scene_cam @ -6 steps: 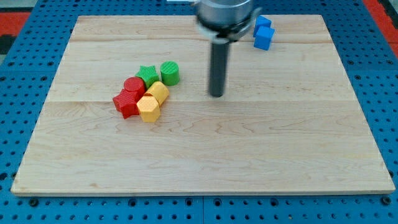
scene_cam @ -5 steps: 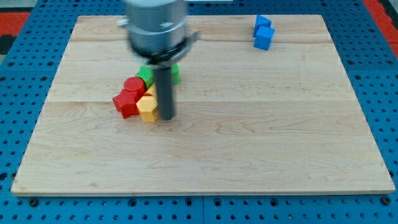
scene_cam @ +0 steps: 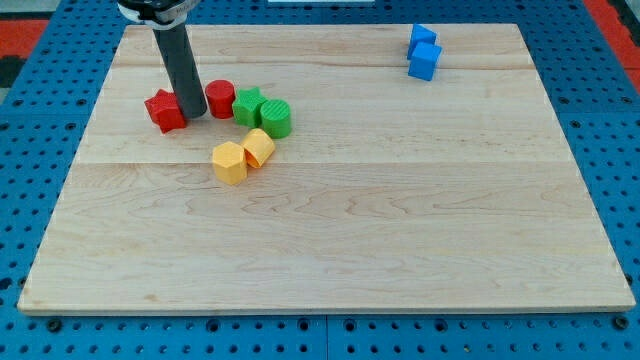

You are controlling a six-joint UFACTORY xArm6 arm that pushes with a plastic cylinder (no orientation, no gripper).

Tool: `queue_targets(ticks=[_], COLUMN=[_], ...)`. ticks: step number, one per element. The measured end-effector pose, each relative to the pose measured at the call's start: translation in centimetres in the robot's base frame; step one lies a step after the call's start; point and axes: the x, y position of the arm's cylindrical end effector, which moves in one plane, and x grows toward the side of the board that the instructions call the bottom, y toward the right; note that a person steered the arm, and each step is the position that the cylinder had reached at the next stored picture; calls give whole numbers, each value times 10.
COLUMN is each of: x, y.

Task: Move the red blocks towards the top left side of the board

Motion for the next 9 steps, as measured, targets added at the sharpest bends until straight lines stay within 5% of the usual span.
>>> queue_targets(ticks=[1, 3, 5, 9], x=[18, -49, -24, -86], y=[-32, -85, -71, -4])
